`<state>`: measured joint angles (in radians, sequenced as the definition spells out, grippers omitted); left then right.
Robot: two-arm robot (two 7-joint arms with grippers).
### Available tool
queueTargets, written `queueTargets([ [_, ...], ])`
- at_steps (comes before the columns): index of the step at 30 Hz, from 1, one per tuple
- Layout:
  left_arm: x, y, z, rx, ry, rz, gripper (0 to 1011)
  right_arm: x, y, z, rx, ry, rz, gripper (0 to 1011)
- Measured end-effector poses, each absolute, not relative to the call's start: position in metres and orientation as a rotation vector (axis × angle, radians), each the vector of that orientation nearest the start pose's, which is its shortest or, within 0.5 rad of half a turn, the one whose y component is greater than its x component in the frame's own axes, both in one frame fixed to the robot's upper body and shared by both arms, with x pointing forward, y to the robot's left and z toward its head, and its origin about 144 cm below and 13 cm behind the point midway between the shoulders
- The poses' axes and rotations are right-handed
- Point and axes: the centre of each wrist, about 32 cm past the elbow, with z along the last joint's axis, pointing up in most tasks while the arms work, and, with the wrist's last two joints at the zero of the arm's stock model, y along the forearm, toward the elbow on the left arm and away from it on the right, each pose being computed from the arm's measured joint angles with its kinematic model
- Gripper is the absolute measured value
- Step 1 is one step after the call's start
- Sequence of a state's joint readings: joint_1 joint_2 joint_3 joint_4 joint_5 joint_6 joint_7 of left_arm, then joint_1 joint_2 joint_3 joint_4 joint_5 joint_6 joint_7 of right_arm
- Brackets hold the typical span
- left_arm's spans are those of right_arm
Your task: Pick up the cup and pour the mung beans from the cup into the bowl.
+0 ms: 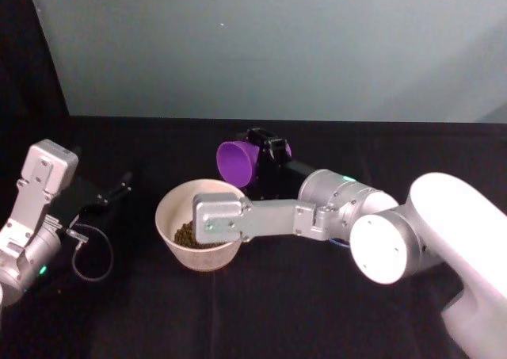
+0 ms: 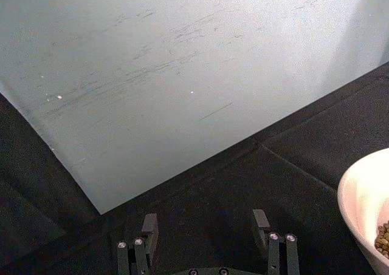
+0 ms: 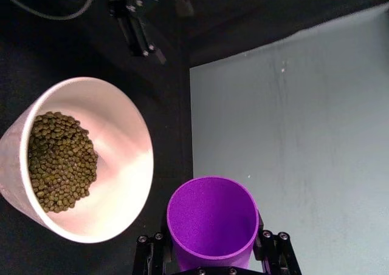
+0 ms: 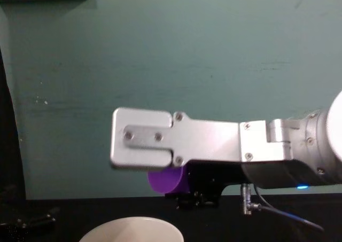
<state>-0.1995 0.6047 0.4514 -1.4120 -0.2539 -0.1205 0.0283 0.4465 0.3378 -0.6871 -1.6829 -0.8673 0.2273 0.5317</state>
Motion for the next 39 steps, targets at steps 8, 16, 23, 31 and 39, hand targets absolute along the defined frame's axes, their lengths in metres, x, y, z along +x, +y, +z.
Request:
queueTargets([
  [8,0.489,0.31,1.14,0.304,-0.285,1.248,1011,0.503,-0.137,1.27,-0.823,-0.946,-0.66,726],
  [16,0.489,0.31,1.14,0.304,-0.285,1.248,1011,0.514,-0.162,1.268,-0.698,-0.727,-0.715,726],
  [23,0.489,0.31,1.14,0.304,-0.285,1.248,1011,0.526,-0.187,1.251,-0.561,-0.497,-0.75,726],
  [31,0.489,0.31,1.14,0.304,-0.285,1.248,1011,0.534,-0.208,1.227,-0.419,-0.304,-0.78,726],
  [39,0.489,0.31,1.14,0.304,-0.285,1.248,1011,0.525,-0.224,1.2,-0.302,-0.172,-0.848,726],
])
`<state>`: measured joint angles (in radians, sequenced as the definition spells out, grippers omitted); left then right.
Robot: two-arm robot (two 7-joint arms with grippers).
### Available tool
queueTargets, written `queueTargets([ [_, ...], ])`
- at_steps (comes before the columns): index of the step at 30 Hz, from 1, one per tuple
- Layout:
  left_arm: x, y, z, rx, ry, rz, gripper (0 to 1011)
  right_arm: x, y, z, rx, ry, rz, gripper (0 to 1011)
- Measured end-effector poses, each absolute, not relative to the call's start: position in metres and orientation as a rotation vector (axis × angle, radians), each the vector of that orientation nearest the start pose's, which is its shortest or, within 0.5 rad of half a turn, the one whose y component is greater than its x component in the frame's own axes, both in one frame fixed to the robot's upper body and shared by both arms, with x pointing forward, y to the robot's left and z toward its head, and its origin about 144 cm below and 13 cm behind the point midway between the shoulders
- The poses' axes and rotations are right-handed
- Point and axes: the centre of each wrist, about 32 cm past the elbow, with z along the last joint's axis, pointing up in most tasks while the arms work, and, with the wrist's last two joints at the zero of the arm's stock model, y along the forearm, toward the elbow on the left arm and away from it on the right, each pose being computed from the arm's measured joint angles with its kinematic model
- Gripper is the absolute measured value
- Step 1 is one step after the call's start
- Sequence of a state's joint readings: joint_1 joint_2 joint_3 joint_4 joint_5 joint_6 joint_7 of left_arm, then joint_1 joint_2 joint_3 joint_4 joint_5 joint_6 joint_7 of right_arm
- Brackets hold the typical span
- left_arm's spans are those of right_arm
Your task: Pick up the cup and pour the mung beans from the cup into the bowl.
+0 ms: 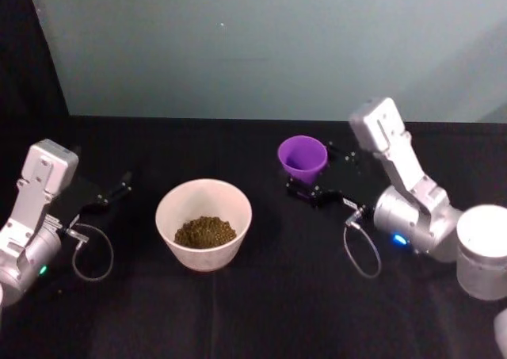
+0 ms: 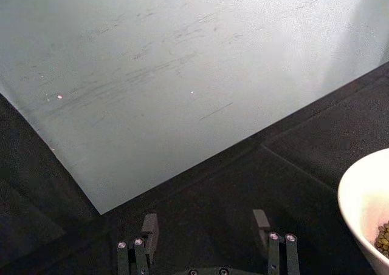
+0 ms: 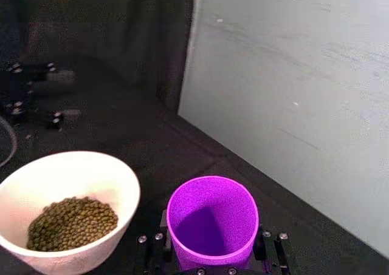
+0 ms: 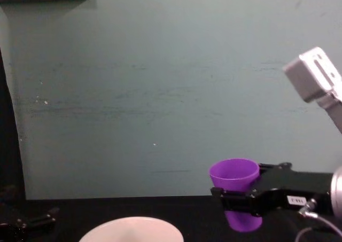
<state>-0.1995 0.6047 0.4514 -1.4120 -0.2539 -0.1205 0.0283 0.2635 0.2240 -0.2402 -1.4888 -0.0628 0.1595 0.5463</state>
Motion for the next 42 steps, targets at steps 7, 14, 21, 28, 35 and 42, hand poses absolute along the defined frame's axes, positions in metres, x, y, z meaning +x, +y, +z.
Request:
queueTargets([
  [7,0.489,0.31,1.14,0.304,-0.285,1.248,1011,0.503,-0.216,1.181,-0.226,-0.135,-0.977,726],
  [14,0.489,0.31,1.14,0.305,-0.285,1.248,1011,0.494,-0.203,1.163,-0.155,-0.087,-1.043,726],
  [21,0.489,0.31,1.14,0.305,-0.285,1.248,1011,0.497,-0.199,1.147,-0.107,-0.013,-0.996,726],
  [28,0.489,0.31,1.14,0.304,-0.285,1.248,1011,0.501,-0.202,1.141,-0.089,0.02,-0.949,726],
  [35,0.489,0.31,1.14,0.304,-0.285,1.248,1011,0.502,-0.204,1.138,-0.087,0.027,-0.941,726],
  [42,0.489,0.31,1.14,0.304,-0.285,1.248,1011,0.502,-0.204,1.138,-0.116,0.033,-0.936,726],
])
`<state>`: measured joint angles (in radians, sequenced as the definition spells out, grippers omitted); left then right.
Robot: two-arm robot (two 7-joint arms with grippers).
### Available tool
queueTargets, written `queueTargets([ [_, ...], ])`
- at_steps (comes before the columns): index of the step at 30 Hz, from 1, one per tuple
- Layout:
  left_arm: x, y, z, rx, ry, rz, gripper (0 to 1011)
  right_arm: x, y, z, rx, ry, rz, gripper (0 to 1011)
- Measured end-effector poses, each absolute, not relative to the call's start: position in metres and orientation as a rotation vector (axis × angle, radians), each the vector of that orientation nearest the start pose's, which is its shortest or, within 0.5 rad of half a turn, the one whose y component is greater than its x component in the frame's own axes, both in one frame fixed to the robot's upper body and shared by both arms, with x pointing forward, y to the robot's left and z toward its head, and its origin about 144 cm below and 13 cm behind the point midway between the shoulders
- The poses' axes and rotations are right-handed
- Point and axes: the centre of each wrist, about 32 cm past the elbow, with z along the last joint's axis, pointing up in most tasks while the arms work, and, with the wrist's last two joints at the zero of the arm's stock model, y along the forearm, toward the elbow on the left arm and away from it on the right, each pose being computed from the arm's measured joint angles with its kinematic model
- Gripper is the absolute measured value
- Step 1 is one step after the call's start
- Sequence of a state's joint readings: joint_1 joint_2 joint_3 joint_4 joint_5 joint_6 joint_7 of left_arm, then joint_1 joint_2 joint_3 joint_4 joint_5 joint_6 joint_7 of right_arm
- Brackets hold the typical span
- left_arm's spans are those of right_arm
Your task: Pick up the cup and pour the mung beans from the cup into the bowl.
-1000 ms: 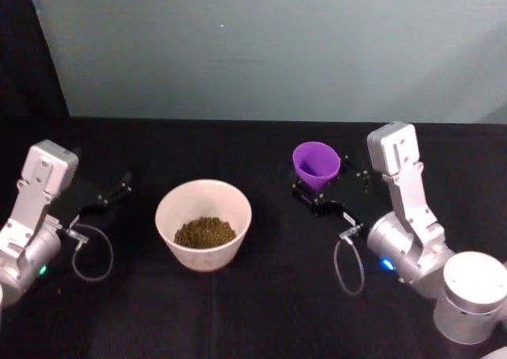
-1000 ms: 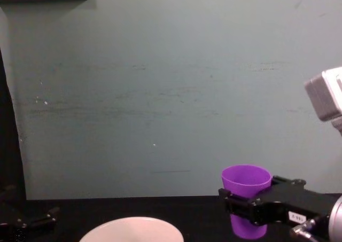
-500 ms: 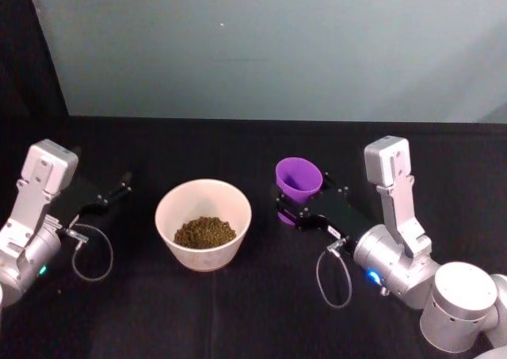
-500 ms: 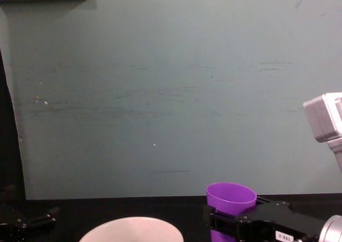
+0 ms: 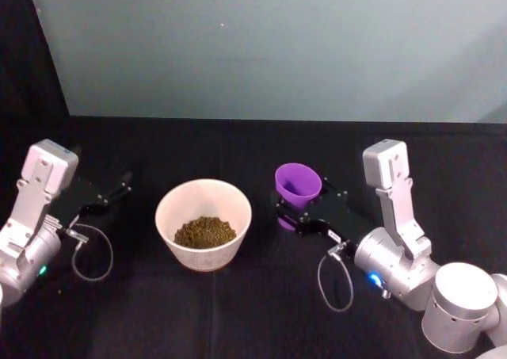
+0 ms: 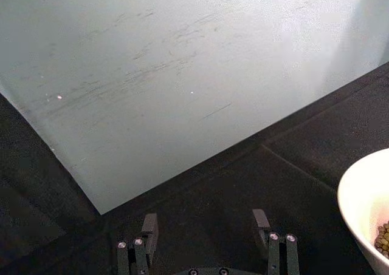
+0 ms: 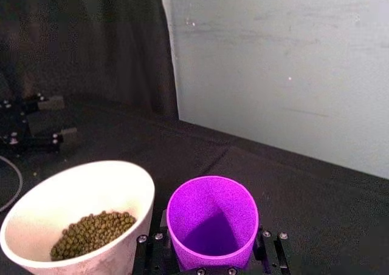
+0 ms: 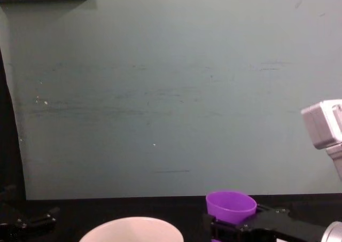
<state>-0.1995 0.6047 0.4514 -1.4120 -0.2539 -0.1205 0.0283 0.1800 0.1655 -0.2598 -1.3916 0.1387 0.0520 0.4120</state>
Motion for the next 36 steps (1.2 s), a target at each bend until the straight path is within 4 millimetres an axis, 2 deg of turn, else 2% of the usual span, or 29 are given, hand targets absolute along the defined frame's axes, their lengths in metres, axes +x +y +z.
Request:
queueTargets([
  [19,0.4886,0.3097,1.1398,0.304,-0.285,1.248,1011,0.5025,-0.2048,1.1385,-0.164,0.051,-0.932,729],
  [23,0.4886,0.3097,1.1398,0.305,-0.285,1.248,1011,0.5024,-0.2047,1.1386,-0.163,0.052,-0.933,807],
  [26,0.4886,0.3097,1.1398,0.305,-0.285,1.248,1011,0.5023,-0.2047,1.1385,-0.16,0.051,-0.935,916],
  [30,0.4886,0.3097,1.1398,0.304,-0.285,1.248,1011,0.5022,-0.205,1.1388,-0.156,0.051,-0.938,991],
  [36,0.4886,0.3097,1.1398,0.304,-0.285,1.248,1011,0.5008,-0.2059,1.1395,-0.114,0.024,-0.954,1003],
])
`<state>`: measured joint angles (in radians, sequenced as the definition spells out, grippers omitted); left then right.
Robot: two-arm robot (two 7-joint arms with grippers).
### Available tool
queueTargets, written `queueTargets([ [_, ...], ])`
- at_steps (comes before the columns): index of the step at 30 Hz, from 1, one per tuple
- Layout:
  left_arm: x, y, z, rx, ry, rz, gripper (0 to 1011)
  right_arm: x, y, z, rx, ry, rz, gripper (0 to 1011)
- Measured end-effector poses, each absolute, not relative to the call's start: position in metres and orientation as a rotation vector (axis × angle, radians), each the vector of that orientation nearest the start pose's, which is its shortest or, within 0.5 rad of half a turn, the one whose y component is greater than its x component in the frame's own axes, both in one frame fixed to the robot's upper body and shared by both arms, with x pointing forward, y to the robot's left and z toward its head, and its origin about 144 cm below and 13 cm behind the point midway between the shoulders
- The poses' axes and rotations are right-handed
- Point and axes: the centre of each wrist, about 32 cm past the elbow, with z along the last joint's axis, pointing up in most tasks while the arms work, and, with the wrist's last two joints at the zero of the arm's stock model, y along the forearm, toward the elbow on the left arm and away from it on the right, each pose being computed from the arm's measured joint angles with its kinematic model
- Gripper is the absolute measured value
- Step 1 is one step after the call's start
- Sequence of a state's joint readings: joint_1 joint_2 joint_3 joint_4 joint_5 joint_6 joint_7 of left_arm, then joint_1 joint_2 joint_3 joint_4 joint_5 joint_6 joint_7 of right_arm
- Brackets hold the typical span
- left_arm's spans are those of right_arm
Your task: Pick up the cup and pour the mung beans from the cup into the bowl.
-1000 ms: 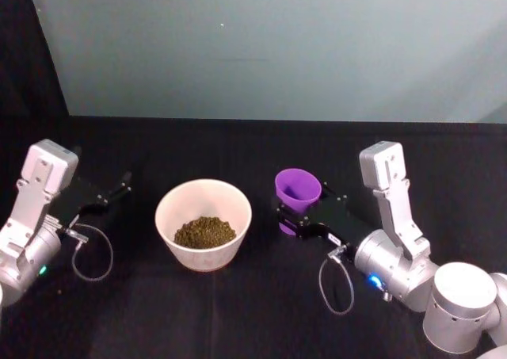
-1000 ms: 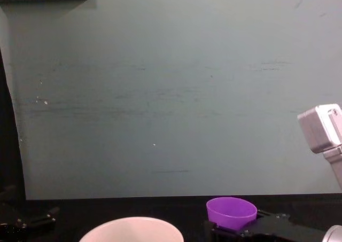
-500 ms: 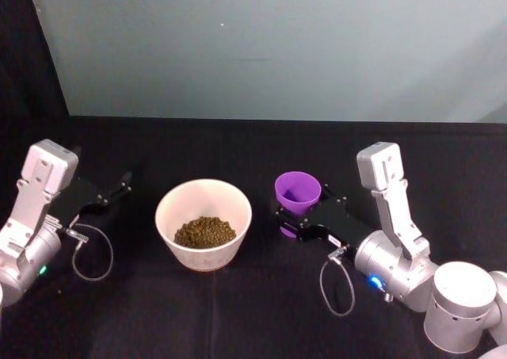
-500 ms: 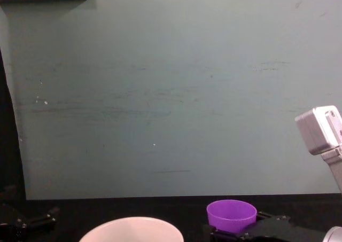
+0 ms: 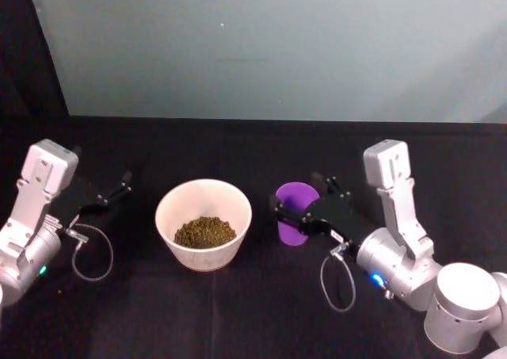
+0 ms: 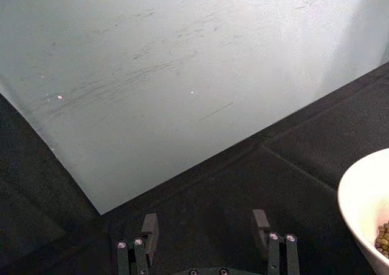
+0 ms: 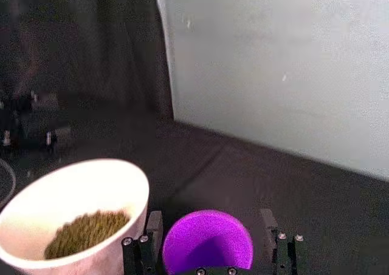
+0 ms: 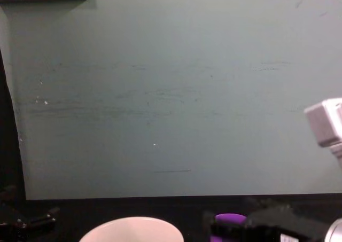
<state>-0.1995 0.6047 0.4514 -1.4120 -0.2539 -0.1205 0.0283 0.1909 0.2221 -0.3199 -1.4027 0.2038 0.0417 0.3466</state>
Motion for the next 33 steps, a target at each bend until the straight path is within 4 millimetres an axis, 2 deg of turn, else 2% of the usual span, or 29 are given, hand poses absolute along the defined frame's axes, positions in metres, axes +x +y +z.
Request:
queueTargets([
  [9,0.489,0.31,1.14,0.304,-0.285,1.248,1011,0.493,-0.212,1.143,0.084,-0.115,-1.077,1003],
  [15,0.489,0.31,1.14,0.304,-0.285,1.248,1011,0.488,-0.217,1.146,0.089,-0.161,-1.212,1003],
  [22,0.489,0.31,1.14,0.304,-0.285,1.248,1011,0.488,-0.223,1.149,-0.044,-0.146,-1.32,1002],
  [28,0.489,0.31,1.14,0.304,-0.285,1.248,1012,0.489,-0.224,1.15,-0.167,-0.089,-1.342,1003],
  [33,0.489,0.31,1.14,0.304,-0.285,1.248,1011,0.49,-0.225,1.15,-0.192,-0.076,-1.342,1002],
])
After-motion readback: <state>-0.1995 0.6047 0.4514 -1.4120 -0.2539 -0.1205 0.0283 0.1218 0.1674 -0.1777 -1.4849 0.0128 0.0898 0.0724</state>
